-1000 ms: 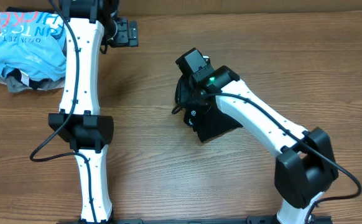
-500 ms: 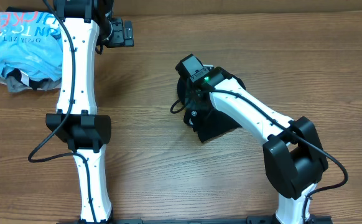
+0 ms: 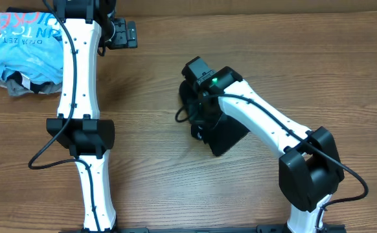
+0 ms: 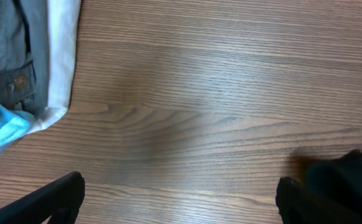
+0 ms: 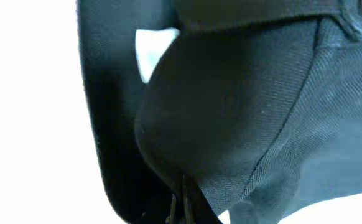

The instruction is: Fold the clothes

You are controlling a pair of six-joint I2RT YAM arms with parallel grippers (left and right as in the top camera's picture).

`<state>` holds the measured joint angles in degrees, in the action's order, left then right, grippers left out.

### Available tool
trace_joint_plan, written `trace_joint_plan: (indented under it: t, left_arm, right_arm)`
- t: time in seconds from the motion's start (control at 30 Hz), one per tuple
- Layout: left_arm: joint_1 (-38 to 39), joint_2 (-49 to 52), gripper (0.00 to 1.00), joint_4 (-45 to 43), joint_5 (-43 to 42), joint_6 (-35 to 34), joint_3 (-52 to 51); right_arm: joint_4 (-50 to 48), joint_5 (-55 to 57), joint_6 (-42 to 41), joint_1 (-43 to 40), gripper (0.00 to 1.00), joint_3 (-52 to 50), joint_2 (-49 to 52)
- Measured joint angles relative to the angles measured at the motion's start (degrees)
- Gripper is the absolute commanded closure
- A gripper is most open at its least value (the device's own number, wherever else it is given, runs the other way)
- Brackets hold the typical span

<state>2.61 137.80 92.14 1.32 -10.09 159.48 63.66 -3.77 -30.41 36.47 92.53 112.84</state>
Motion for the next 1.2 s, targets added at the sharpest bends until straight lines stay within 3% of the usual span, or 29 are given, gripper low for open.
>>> trace_joint_plan:
  t: [0.03,0.07,0.13,0.2,0.43,0.63,0.9,1.2]
  left_arm:
    - [-0.17,0.00,0.00,0.00,0.02,-0.02,0.00]
    - [-0.44,0.00,0.00,0.00,0.02,0.00,0.00]
    - [-0.83,0.00,0.00,0.02,0.02,-0.02,0.00]
    - [-0.98,0.00,0.00,0.04,0.02,0.00,0.00]
    - [-1.38,0.00,0.00,1.81,-1.01,0.00,0.00]
    - [-1.22,0.00,0.00,4.39,-5.77,0.61,-0.55]
    - [3.61,0.00,0.00,3.91,-14.93,4.74,-10.84]
    - [17.55,0.02,0.00,-10.23,-22.93,1.99,-29.97]
  right_arm:
    - [-0.72,-0.35,0.20,0.63,0.96,-0.31,-0.07]
    - [-1.31,-0.55,0.26,1.27,0.83,-0.74,-0.07]
    - [-1.84,-0.98,0.26,2.25,0.45,-2.21,-0.09]
    - [-1.16,-1.55,0.48,2.91,0.33,-3.74,-0.09]
    - [0.35,-2.36,0.63,0.83,0.21,-4.33,-1.14]
    - [0.28,-2.82,1.51,-10.64,0.06,0.46,-8.07]
    - [2.12,-3.58,4.55,-28.87,0.02,2.78,-15.15]
    - [3.43,-4.28,7.19,-34.29,0.01,2.73,-14.62]
